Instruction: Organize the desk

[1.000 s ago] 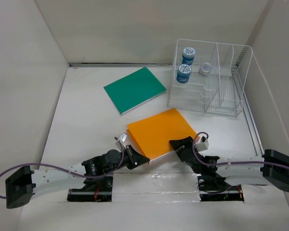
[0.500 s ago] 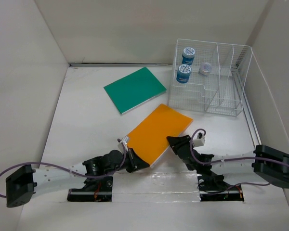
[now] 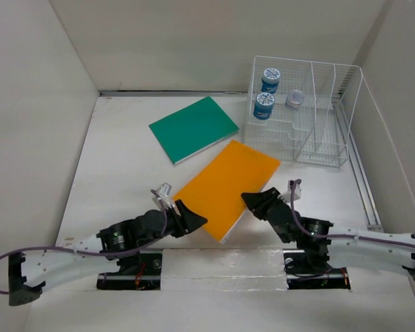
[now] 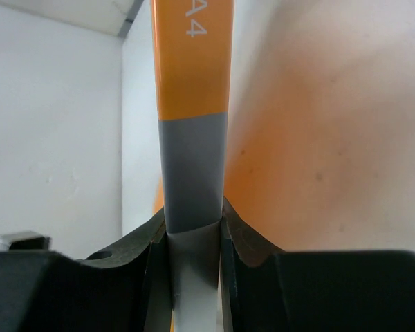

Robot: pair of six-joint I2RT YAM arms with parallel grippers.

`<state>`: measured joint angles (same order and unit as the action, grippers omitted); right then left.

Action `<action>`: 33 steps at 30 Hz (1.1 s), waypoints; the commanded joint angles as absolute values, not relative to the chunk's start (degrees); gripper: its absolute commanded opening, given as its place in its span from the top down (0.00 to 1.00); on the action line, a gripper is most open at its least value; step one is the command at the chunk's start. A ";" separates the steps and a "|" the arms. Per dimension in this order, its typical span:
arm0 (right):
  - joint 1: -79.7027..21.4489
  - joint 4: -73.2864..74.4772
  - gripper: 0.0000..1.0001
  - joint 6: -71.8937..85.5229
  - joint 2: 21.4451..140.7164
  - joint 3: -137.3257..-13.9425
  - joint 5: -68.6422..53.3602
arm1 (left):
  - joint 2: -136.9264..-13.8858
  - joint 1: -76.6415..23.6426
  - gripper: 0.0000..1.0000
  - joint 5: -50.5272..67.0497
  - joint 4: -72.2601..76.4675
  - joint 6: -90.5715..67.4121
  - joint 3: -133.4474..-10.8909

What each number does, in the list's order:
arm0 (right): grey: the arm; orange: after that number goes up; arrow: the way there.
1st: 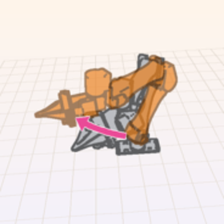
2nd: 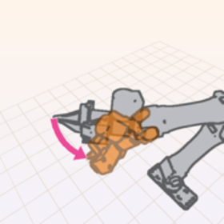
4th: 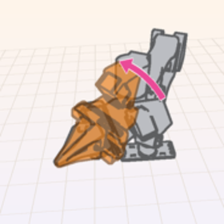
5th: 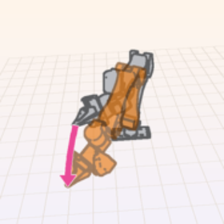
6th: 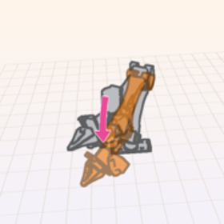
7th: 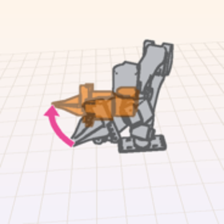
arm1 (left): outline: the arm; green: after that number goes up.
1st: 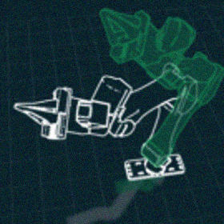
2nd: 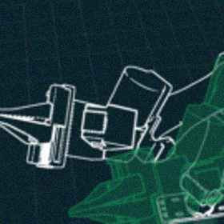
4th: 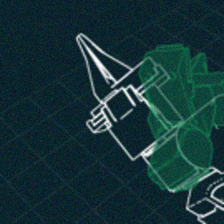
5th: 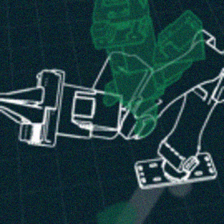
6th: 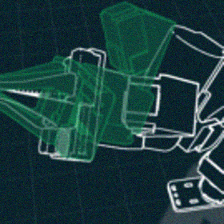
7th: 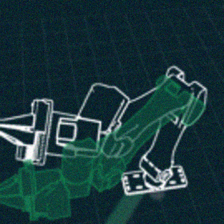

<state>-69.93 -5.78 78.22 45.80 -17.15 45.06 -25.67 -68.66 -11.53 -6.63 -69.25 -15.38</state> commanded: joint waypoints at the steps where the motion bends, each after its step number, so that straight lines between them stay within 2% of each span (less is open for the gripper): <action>1: -71.19 8.15 1.00 66.11 41.40 -23.89 36.85 | -19.26 -68.38 0.51 -27.32 -21.58 -63.20 -25.90; 4: -71.19 15.19 1.00 54.89 41.66 -32.05 32.18 | -14.34 -68.38 0.51 -33.04 -25.04 -62.23 -29.17; 9: -71.19 21.09 1.00 41.24 45.96 -49.02 23.66 | -10.46 -68.38 0.57 -36.65 -25.31 -61.70 -31.20; 14: -71.19 28.53 1.00 30.25 48.42 -62.46 24.08 | -8.01 -68.38 0.59 -39.72 -26.45 -60.21 -34.54; 18: -71.19 36.54 1.00 24.45 53.07 -74.15 29.42 | -5.63 -68.38 0.58 -41.04 -26.98 -59.85 -34.81; 26: -71.19 31.13 1.00 15.83 51.16 -84.01 36.73 | -4.92 -68.38 0.56 -40.61 -27.42 -60.82 -32.43; 33: -71.19 21.90 1.00 3.89 50.88 -88.68 58.22 | -6.76 -68.38 0.56 -37.01 -22.07 -59.94 -29.45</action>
<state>-70.98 32.32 12.27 51.51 -84.88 44.95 -6.31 -68.53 -37.56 -25.30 -59.66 -30.37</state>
